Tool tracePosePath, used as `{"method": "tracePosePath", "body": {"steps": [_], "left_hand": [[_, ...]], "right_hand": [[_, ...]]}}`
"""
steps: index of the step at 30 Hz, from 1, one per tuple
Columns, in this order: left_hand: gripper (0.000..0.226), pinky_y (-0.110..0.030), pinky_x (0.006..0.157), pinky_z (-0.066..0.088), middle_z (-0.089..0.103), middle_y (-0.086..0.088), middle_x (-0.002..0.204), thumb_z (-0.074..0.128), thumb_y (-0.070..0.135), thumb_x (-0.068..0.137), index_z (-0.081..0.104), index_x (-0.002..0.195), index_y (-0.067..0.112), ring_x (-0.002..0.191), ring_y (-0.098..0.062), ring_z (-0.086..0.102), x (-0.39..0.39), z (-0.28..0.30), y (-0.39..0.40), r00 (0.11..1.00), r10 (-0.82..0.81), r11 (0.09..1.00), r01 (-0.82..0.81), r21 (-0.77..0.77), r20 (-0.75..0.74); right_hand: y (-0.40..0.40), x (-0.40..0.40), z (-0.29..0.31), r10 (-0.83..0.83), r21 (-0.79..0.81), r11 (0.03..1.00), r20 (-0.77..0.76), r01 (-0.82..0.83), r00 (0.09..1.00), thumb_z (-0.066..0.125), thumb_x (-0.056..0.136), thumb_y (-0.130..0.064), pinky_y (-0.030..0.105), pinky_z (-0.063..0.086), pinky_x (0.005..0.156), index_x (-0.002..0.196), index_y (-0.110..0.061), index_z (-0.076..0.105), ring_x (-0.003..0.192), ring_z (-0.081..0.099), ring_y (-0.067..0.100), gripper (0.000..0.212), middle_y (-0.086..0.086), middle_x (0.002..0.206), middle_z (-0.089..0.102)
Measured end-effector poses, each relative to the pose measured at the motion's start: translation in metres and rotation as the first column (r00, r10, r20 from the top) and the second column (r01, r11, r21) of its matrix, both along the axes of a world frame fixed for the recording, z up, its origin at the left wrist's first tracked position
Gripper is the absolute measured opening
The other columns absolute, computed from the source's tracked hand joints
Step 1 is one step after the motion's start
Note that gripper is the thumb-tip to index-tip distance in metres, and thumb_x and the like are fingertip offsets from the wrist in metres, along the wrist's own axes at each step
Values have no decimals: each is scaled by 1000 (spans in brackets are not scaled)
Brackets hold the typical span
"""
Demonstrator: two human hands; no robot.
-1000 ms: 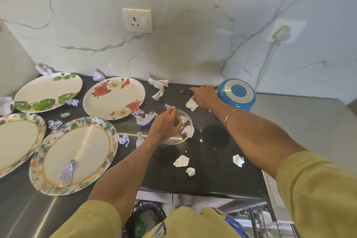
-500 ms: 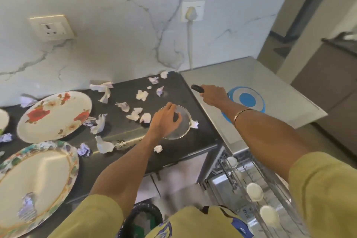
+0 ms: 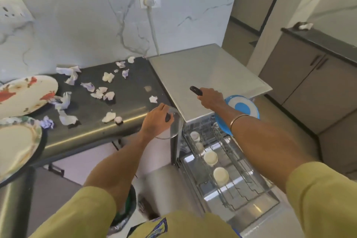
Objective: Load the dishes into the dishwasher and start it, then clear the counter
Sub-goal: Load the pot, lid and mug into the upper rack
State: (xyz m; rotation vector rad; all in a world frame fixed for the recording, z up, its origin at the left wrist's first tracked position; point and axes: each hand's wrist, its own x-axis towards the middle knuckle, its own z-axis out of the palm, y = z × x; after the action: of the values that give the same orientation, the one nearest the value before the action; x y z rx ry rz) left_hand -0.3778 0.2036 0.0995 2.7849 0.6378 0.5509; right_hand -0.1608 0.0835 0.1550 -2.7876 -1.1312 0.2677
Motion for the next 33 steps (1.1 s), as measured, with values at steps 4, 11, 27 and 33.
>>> {"method": "tracePosePath", "body": {"steps": [4,11,27,33], "left_hand": [[25,-39,55,52,56,-5,89,57,33,91,57,93,8,69,-31,64,-21,-7,-70,1000,25,1000,-26,-13,-13],[25,-28,51,47,54,-1,90,60,36,92,56,96,11,60,-19,55,-56,-11,-143,1000,-15,1000,15,-4,-24],[23,-32,54,44,54,-7,90,54,29,95,56,96,6,65,-27,60,-80,13,-272,982,-182,980,185,79,-40],[26,-33,56,52,58,-8,94,55,29,94,58,99,4,69,-25,62,-67,12,-331,965,-260,963,262,66,-44]], "right_hand": [[-61,-19,-19,-4,17,1000,-104,6,995,50,100,-31,35,41,76,122,-13,58,100,64,34,29,14,112,66],[-156,-44,-41,-91,78,991,-215,110,972,55,96,-34,40,49,85,121,-8,60,105,64,36,36,17,114,66],[-336,-111,-47,-362,77,918,-242,390,900,55,97,-38,39,53,74,119,2,59,94,65,33,46,18,111,66],[-390,-111,-45,-388,79,905,-244,417,889,55,97,-33,34,50,65,111,-2,60,79,61,28,34,10,91,62]]}}
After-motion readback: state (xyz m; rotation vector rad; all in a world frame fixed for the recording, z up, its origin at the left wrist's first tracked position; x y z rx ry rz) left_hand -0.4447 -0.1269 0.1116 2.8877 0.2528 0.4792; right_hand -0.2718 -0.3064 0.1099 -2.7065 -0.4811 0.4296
